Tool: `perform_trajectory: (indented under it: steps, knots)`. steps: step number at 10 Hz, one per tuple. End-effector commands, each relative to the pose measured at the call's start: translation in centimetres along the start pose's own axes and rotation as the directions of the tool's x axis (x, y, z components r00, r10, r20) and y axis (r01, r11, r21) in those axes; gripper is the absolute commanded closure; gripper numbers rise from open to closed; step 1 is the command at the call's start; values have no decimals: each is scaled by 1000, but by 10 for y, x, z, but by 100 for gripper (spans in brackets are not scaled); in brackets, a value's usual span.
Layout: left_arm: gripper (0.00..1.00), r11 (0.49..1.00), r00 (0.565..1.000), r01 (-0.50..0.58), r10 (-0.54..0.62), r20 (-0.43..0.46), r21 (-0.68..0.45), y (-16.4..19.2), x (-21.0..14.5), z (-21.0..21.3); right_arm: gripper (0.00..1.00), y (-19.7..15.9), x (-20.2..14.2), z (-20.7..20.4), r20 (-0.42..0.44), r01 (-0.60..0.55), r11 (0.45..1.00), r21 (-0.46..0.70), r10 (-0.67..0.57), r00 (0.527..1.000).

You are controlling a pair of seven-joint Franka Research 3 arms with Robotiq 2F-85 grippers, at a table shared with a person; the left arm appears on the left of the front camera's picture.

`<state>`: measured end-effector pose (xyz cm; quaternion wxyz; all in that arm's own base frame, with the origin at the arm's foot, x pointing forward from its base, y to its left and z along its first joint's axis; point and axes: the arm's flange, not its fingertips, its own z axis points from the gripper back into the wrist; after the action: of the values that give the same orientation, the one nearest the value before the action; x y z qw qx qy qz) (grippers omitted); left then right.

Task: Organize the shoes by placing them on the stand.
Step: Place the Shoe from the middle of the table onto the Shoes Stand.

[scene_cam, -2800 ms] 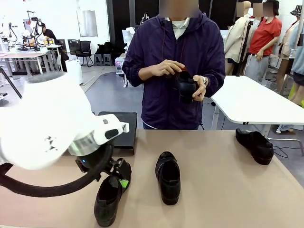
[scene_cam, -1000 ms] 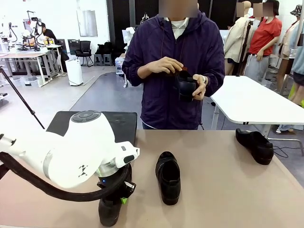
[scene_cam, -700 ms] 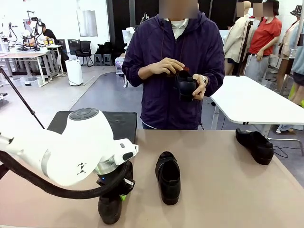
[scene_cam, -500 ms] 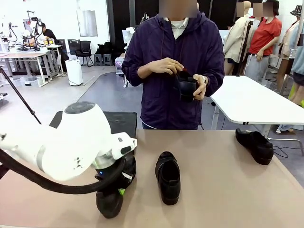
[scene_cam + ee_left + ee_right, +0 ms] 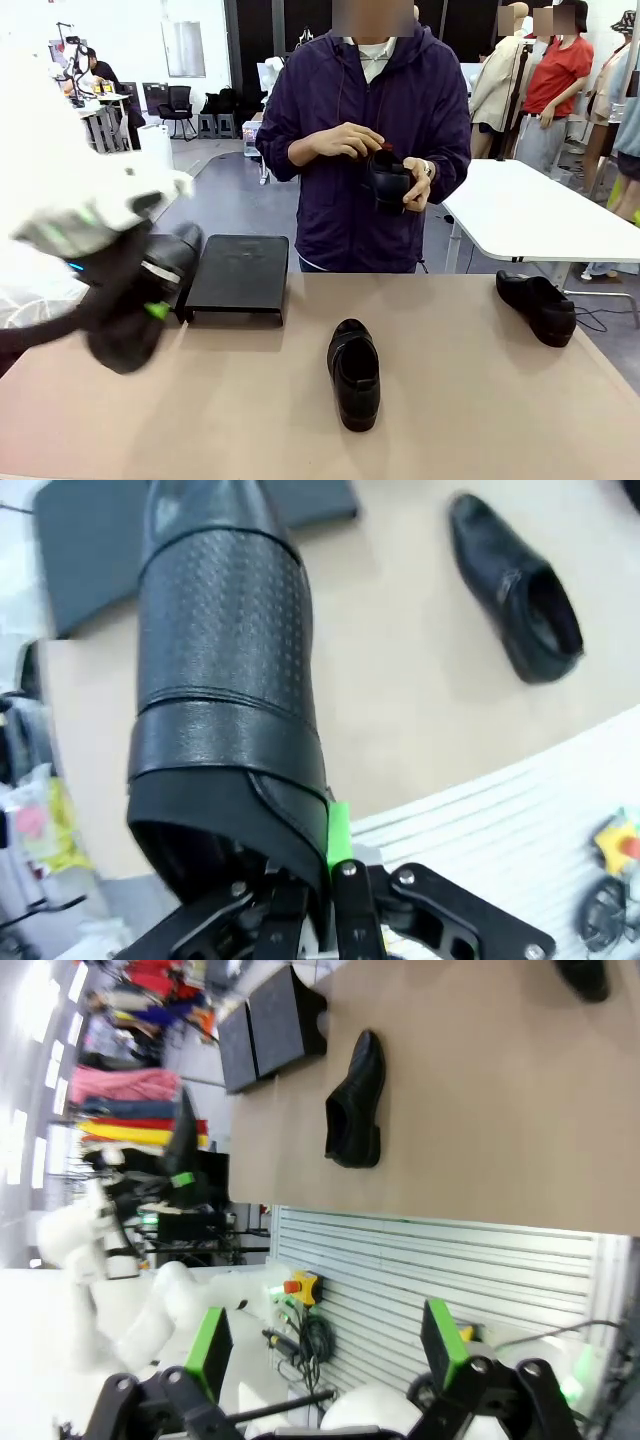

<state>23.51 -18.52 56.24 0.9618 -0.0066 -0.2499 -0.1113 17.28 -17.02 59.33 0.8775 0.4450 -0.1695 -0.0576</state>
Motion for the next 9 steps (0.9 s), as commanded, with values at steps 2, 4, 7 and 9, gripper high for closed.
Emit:
perform_trajectory:
  steps: [2,4,7,9]
  knots:
    - [100,989,988,-140,137,77,35,48,-80,-9,0,3,2,3,11,-26,999,25,26,1000]
    - [100,997,997,-45,42,60,55,20,-10,31,0,3,2,3,11,-26,999,25,26,1000]
    - [100,995,997,-68,64,48,75,23,-16,34,0,3,2,3,11,-26,999,25,26,1000]
    - [100,992,985,-109,100,143,59,35,66,13,0,3,2,3,11,-26,999,25,26,1000]
